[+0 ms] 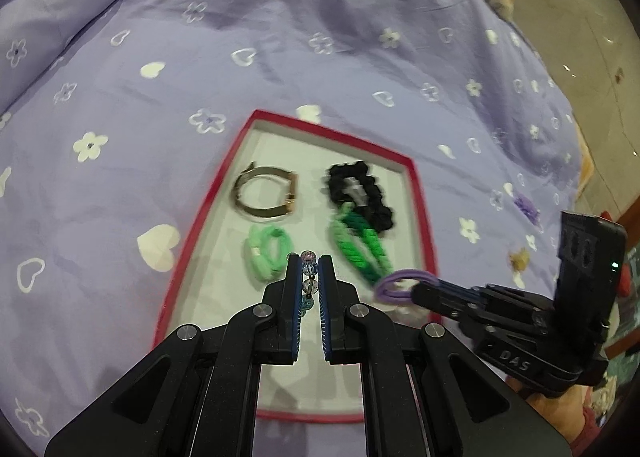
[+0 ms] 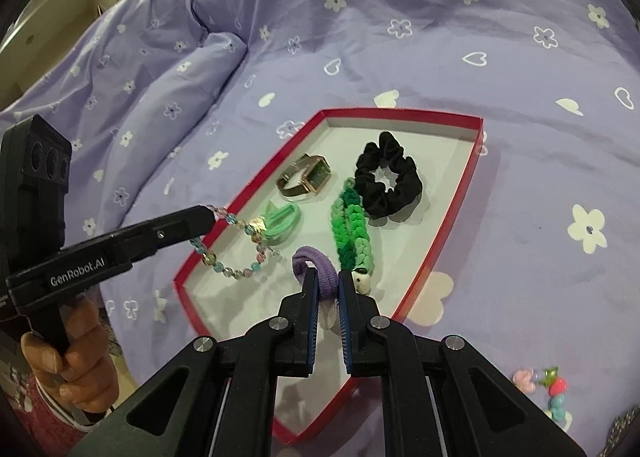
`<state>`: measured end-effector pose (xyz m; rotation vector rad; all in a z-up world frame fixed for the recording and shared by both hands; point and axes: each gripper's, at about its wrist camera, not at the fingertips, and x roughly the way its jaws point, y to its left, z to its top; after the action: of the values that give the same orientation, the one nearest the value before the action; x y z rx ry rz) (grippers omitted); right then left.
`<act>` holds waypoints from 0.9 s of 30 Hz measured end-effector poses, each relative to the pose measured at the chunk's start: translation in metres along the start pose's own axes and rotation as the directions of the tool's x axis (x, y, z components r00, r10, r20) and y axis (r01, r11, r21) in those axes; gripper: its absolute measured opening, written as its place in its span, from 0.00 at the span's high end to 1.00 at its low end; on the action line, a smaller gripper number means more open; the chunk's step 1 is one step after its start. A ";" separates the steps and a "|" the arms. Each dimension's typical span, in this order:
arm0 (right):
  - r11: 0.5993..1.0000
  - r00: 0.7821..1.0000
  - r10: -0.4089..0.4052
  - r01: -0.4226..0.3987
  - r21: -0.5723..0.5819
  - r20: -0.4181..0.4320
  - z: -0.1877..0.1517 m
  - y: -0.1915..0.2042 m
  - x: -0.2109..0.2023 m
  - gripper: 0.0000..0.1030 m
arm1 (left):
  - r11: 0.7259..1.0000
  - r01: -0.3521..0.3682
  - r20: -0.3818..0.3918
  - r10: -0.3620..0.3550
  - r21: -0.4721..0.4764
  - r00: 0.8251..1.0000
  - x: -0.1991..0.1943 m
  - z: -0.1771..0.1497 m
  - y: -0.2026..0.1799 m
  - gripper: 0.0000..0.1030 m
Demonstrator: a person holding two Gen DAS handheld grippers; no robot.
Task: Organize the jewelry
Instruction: 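Lower the beaded bracelet and purple hair tie into the tray, open both tools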
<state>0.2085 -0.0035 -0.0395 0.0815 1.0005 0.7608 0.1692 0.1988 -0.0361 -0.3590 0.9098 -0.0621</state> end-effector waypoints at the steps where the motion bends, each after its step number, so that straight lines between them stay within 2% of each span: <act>1: 1.000 1.000 -0.006 0.006 -0.002 -0.005 0.001 -0.001 0.003 0.91 | 1.000 -0.006 -0.004 0.006 -0.005 1.000 0.003 0.000 0.003 0.94; 9: 0.999 0.999 -0.040 0.039 -0.017 -0.026 0.006 -0.003 0.021 0.91 | 0.997 -0.074 -0.045 0.072 -0.030 0.996 0.029 0.001 0.028 0.94; 13: 0.999 0.999 -0.041 0.040 -0.023 -0.028 0.008 -0.003 0.023 0.87 | 0.995 -0.097 -0.067 0.094 -0.035 0.993 0.039 -0.001 0.033 0.94; 22: 0.999 0.999 -0.035 0.035 -0.014 -0.027 0.007 -0.005 0.023 0.85 | 0.993 -0.114 -0.081 0.110 -0.040 0.991 0.045 -0.003 0.035 0.93; 24: 0.999 0.999 -0.038 0.038 -0.014 -0.028 0.007 -0.004 0.024 0.82 | 0.992 -0.117 -0.084 0.113 -0.040 0.990 0.045 -0.003 0.035 0.91; 27: 0.999 0.999 -0.030 0.029 -0.015 -0.034 0.006 -0.003 0.024 0.79 | 0.992 -0.120 -0.082 0.117 -0.039 0.990 0.044 -0.002 0.034 0.76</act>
<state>0.2224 0.0110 -0.0544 0.0413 1.0270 0.7445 0.1911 0.2214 -0.0822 -0.3443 1.0106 0.0530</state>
